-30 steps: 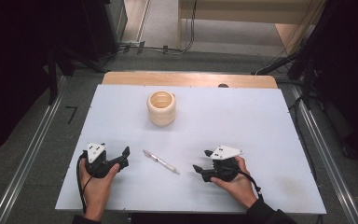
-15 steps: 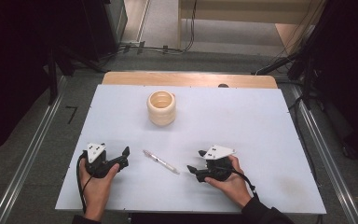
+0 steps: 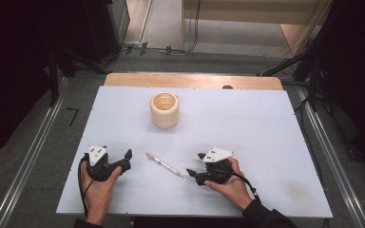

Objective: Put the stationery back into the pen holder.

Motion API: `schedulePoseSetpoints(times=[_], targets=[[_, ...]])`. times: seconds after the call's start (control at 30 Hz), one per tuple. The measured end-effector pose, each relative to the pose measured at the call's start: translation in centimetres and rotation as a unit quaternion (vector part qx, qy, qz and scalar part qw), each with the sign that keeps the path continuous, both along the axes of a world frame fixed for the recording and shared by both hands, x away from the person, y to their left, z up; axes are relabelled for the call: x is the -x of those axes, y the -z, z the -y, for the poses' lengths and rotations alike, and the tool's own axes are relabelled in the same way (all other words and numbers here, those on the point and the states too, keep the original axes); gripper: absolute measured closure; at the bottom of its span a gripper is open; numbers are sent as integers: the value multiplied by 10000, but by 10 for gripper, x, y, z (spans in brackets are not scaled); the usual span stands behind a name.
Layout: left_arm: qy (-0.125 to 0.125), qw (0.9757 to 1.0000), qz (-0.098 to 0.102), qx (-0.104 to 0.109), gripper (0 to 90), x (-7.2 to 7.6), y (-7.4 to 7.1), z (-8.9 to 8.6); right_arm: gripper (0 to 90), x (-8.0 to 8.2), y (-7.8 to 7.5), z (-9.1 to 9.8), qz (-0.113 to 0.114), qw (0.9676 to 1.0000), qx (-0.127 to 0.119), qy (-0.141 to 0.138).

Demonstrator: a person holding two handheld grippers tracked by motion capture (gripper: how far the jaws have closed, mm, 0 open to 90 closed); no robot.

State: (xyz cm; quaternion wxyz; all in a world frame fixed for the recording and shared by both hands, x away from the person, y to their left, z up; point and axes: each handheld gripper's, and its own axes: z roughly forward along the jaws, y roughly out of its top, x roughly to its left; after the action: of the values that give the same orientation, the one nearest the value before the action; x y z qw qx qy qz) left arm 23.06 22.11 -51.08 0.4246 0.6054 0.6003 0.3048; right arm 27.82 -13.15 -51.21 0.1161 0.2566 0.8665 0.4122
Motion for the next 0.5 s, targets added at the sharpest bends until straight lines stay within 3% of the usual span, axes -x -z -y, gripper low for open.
schedulePoseSetpoints(times=[0.5], targets=[[-3, 10000, 2, -4, 84, 0, 0, 0, 278, -1, 1, -9, 15, 10000, 27, -91]])
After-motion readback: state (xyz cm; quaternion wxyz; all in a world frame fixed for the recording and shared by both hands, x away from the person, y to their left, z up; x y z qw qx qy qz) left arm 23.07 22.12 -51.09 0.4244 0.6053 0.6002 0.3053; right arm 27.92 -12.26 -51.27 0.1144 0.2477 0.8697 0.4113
